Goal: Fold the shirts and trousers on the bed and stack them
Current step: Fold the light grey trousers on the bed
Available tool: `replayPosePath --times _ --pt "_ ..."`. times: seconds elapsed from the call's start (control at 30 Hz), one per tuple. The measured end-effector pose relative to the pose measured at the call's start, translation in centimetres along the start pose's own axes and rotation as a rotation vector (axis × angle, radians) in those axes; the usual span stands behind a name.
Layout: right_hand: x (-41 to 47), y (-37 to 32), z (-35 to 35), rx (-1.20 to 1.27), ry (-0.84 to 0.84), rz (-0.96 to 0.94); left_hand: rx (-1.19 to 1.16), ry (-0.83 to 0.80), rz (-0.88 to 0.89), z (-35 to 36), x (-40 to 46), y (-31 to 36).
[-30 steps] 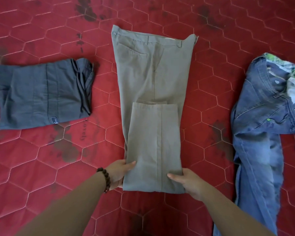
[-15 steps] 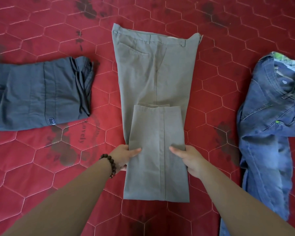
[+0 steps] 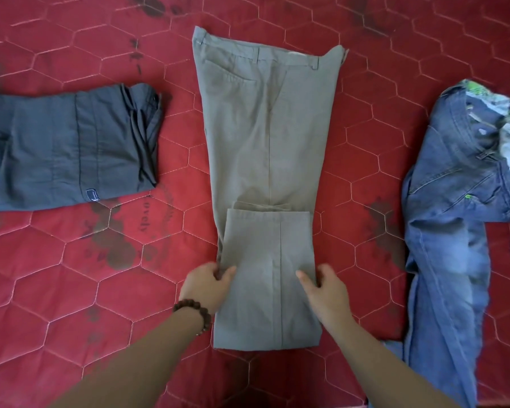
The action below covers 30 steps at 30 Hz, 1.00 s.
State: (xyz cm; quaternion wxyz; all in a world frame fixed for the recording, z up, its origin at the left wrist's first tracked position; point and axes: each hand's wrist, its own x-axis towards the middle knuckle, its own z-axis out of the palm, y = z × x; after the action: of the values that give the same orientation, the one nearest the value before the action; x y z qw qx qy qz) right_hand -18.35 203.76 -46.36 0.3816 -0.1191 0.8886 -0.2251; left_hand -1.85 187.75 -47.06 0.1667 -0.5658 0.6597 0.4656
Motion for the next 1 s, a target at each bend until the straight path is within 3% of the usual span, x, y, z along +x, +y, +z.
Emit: replayPosePath --times 0.07,0.1,0.2,0.33,0.43,0.57,0.7,0.9,1.0 --pt "0.4 -1.0 0.5 -0.299 0.376 -0.337 0.244 0.435 0.332 0.8 0.1 1.0" --pt "0.7 -1.6 1.2 -0.407 0.449 -0.507 0.341 0.522 0.494 1.5 0.3 1.6" --pt "2.6 -2.6 4.0 -0.662 0.274 -0.835 0.675 0.397 0.814 4.2 2.6 2.1" --pt "6.5 -0.9 5.0 -0.822 0.086 -0.928 0.851 0.251 0.832 3.8 6.5 0.3" --pt "7.9 0.0 4.2 -0.857 0.109 -0.967 0.853 0.26 0.853 3.1 7.4 -0.5" --pt "7.7 1.6 4.1 -0.784 0.197 -0.829 0.798 0.321 0.766 2.6 7.5 -1.4" --pt "7.8 1.9 2.9 -0.843 0.129 -0.808 0.776 0.282 0.794 1.7 7.6 -1.8" --pt "4.8 6.6 -0.3 -1.036 -0.12 -1.094 1.014 0.115 0.971 -0.7 6.0 -6.2" --pt "5.4 6.9 -1.6 -1.085 -0.136 -1.164 1.082 0.121 1.06 -2.1 5.9 -6.8"
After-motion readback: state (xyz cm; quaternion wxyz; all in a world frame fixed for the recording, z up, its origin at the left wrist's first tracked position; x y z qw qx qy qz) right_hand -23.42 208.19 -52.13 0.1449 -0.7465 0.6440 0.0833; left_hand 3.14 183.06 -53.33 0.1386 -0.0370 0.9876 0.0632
